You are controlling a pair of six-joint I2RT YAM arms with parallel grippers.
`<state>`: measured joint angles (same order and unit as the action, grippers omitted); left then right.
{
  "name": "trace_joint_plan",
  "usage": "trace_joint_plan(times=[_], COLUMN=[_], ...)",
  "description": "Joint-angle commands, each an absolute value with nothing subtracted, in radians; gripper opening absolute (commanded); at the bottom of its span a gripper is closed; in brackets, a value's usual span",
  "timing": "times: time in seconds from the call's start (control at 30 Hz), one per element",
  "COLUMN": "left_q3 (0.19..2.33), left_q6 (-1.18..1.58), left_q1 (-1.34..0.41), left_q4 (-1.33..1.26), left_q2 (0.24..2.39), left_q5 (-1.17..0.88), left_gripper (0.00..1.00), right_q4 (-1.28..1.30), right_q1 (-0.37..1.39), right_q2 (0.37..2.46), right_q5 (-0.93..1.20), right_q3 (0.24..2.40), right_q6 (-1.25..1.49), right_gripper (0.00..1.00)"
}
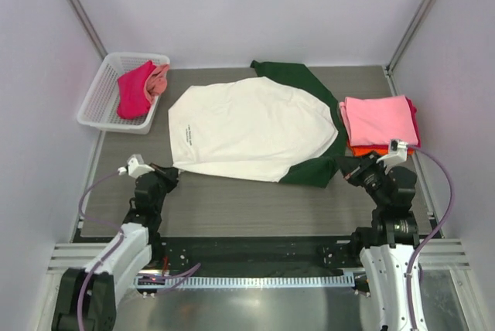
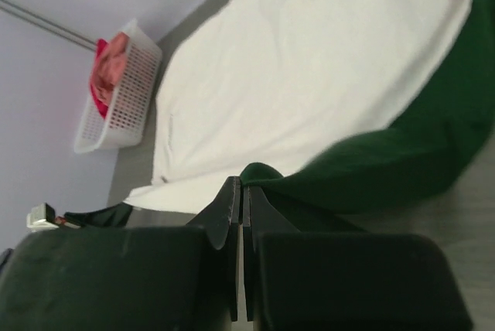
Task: Fold and stack the t-shirts
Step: Flatten the tshirt out, then fold the tshirt
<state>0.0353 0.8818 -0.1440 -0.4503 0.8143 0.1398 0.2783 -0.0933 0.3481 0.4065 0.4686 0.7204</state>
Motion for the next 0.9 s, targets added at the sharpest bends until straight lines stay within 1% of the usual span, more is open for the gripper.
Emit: trace_joint_plan(times=[0.0, 0.07, 0.13, 0.23, 0.3, 0.43, 0.47, 0.57, 0.7, 0.87], left_q3=[0.017, 0.011, 0.017, 0.032, 0.043, 0.155, 0.226, 0.360, 0.449, 0.557], left_q6=[0.953, 0.977, 0.983, 0.954, 0.921, 0.806, 0.787, 0.778, 0.804, 0.793], left_q1=[-0.143, -0.143, -0.143, -0.143, -0.143, -0.143, -0.143, -0.144, -0.144, -0.144], left_q4=[-0.289, -0.214, -0.123, -0.057, -0.057, -0.063, -0.045, 0.026, 0.058, 0.097], left_q2=[0.628, 0.540, 0.439, 0.376, 0.383, 0.546, 0.649, 0.826, 0.995, 1.150], left_q5=[0.290, 0.314, 0.333, 0.344, 0.330, 0.272, 0.259, 0.235, 0.216, 0.199], left_gripper=[0.00, 0.00, 0.00, 0.00, 0.00, 0.00, 0.00, 0.00, 0.00, 0.00], right_q4=[0.440, 0.466, 0.476, 0.448, 0.413, 0.319, 0.310, 0.295, 0.279, 0.287], right_q1=[-0.095, -0.095, -0.095, -0.095, -0.095, -0.089, -0.083, -0.057, -0.023, 0.000], right_q2=[0.269, 0.288, 0.365, 0.477, 0.530, 0.669, 0.728, 0.836, 0.961, 1.103], right_q5=[0.334, 0.327, 0.308, 0.291, 0.288, 0.298, 0.290, 0.243, 0.184, 0.129], right_q3=[0.455, 0.475, 0.528, 0.580, 0.592, 0.626, 0.640, 0.713, 0.849, 0.994], right_q6=[0.677, 0.660, 0.629, 0.591, 0.588, 0.597, 0.598, 0.580, 0.565, 0.528], right_gripper=[0.01, 0.01, 0.01, 0.01, 0.01, 0.01, 0.01, 0.01, 0.01, 0.01])
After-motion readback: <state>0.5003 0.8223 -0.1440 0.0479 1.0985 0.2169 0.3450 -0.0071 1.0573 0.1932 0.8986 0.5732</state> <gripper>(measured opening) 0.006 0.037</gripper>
